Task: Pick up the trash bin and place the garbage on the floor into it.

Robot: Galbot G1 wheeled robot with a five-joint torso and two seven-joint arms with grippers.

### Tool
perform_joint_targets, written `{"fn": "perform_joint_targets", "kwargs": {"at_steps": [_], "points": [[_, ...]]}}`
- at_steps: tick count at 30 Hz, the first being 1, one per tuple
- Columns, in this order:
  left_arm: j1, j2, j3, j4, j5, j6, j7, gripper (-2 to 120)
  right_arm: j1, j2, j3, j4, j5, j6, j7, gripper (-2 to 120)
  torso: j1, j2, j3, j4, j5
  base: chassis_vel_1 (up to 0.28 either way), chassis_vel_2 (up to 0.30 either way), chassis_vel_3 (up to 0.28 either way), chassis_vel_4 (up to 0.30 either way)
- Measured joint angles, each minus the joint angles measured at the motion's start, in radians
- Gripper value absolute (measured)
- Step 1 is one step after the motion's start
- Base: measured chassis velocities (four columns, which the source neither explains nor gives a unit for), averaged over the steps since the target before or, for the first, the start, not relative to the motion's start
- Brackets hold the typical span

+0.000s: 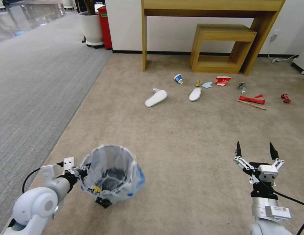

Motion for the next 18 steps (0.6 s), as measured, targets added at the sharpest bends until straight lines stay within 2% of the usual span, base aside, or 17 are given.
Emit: {"fn": "perform_joint_targets", "kwargs": {"at_steps": [5, 7, 9, 11, 15, 18], "points": [[0.001, -0.048, -0.034, -0.044, -0.087, 0.0, -0.047, 1, 0.007, -0.011, 0.005, -0.004, 0.023, -0.003, 0.002, 100, 0.0, 0.0, 0.0, -0.0001, 0.0, 0.0, 0.0, 0.0, 0.0], [0.001, -0.083, -0.062, -0.078, -0.165, -0.001, -0.084, 1, 0.012, -0.021, 0.005, -0.008, 0.046, -0.004, 0.002, 100, 0.0, 0.0, 0.0, -0.0001, 0.0, 0.0, 0.0, 0.0, 0.0], [0.002, -0.092, -0.073, -0.089, -0.187, -0.001, -0.098, 1, 0.013, -0.024, 0.005, -0.009, 0.055, -0.004, 0.001, 100, 0.0, 0.0, 0.0, -0.0002, 0.0, 0.0, 0.0, 0.0, 0.0], [0.001, -0.105, -0.105, -0.113, -0.265, -0.001, -0.144, 1, 0.015, -0.028, 0.006, -0.013, 0.069, -0.003, 0.001, 100, 0.0, 0.0, 0.0, -0.0001, 0.0, 0.0, 0.0, 0.0, 0.0], [0.001, -0.116, -0.149, -0.142, -0.348, -0.002, -0.189, 1, 0.017, -0.03, 0.005, -0.018, 0.077, 0.0, 0.003, 100, 0.0, 0.0, 0.0, -0.0001, 0.0, 0.0, 0.0, 0.0, 0.0], [0.007, -0.12, -0.166, -0.158, -0.379, -0.002, -0.207, 1, 0.018, -0.029, 0.004, -0.023, 0.078, 0.003, 0.006, 100, 0.0, 0.0, 0.0, -0.0001, -0.0001, 0.0, 0.0, 0.0, 0.0]]}}
